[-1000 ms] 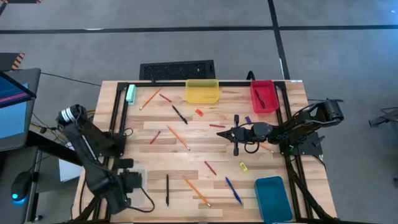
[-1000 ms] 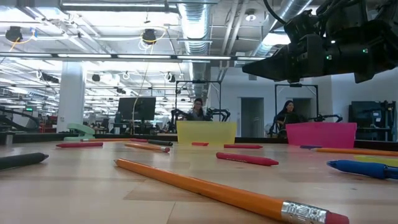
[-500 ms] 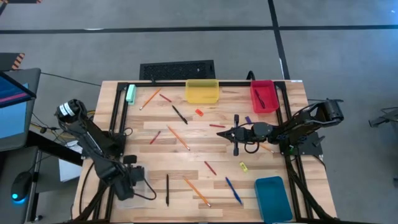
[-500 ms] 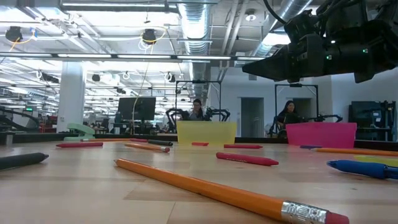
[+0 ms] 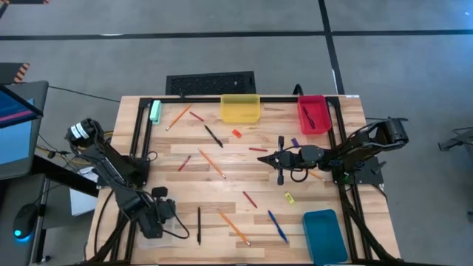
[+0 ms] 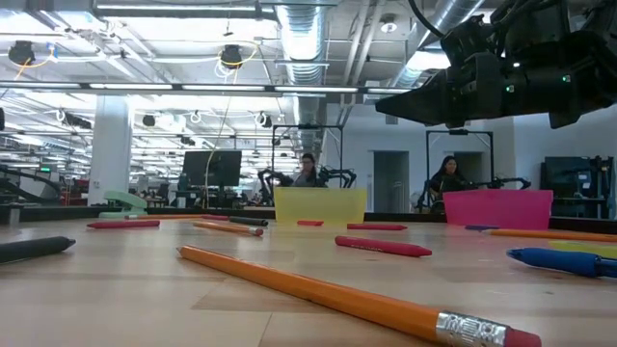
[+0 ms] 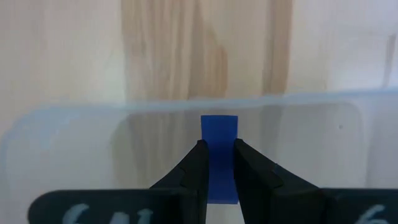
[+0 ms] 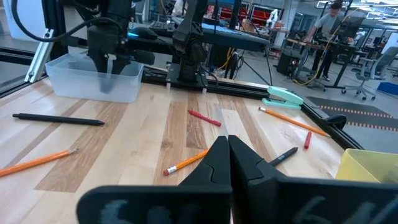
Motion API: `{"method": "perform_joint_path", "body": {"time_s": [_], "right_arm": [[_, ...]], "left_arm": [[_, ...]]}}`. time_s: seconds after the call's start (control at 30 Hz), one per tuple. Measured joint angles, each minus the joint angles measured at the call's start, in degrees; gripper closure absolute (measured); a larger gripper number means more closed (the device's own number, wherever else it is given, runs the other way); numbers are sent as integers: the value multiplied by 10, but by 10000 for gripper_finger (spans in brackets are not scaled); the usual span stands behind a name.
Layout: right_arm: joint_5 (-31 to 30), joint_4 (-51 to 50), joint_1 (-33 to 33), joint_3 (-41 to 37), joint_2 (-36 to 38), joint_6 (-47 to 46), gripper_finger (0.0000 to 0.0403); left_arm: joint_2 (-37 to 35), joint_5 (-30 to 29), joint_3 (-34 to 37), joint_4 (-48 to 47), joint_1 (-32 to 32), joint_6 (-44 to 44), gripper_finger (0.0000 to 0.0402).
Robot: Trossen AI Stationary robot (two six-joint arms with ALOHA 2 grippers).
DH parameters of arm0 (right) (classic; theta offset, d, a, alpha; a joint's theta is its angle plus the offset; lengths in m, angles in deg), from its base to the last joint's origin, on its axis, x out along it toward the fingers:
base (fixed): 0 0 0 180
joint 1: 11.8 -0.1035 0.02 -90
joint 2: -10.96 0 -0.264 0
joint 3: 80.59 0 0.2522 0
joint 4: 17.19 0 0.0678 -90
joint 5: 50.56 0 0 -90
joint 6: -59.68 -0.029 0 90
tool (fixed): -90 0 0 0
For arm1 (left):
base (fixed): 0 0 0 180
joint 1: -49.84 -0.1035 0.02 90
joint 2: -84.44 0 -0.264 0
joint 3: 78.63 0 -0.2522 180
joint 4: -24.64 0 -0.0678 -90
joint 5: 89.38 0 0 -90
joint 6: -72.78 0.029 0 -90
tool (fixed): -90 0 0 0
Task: Sort crayons/erasers/pens/pencils in bins
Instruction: Put the blue eraser into the transparent bin
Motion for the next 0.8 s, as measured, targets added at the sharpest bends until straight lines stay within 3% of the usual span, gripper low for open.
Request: {"method": "perform_joint_path", "body": {"time_s": [0.3, 0.8], "right_arm": [[0, -2, 0, 0, 0, 0, 400], [0, -2, 0, 0, 0, 0, 400]], "left_arm": [[2, 0, -1, 23, -20, 33, 354], [2, 13, -1, 21, -32, 14, 353]]}}
